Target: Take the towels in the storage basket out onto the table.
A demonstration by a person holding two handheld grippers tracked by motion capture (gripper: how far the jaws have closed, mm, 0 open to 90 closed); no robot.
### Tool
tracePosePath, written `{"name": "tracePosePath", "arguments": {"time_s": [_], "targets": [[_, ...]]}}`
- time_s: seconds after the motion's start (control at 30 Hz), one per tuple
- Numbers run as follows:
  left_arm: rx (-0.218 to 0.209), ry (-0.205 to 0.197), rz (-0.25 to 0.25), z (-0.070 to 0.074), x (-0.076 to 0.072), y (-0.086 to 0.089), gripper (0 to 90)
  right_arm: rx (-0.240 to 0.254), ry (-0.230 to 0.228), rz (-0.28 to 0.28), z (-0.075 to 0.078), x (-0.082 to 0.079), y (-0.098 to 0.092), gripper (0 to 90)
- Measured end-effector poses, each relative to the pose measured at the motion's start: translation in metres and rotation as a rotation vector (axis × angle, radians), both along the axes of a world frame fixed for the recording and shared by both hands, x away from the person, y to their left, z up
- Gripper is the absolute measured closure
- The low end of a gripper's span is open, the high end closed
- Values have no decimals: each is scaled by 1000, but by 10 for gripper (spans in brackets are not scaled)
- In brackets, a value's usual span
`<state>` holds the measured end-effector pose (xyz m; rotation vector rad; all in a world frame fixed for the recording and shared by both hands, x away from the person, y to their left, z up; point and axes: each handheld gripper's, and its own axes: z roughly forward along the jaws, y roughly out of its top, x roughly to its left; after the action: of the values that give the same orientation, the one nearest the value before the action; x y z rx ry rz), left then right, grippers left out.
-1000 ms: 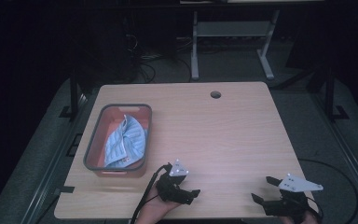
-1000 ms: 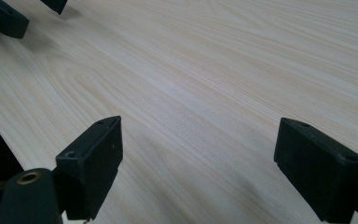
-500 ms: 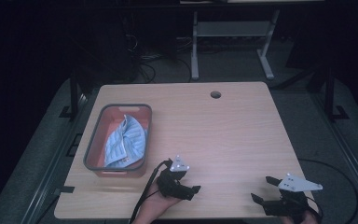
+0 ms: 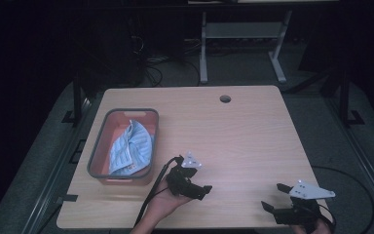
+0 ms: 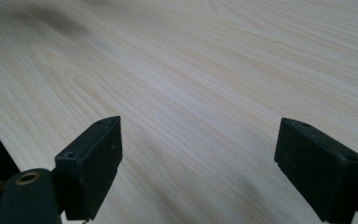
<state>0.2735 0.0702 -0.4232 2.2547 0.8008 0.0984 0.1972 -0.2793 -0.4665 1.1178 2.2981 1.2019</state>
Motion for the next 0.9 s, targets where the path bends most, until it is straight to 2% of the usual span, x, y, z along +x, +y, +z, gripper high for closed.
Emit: {"name": "tracePosePath", "arguments": {"time_s": [0.53,0.9], "targets": [[26,-6,-16,23,16,-8,215,-8,-3,2,1,-2,2,143],[49,18,-23,33,34,-11,211,-6,-3,6,1,-1,2,143]]}}
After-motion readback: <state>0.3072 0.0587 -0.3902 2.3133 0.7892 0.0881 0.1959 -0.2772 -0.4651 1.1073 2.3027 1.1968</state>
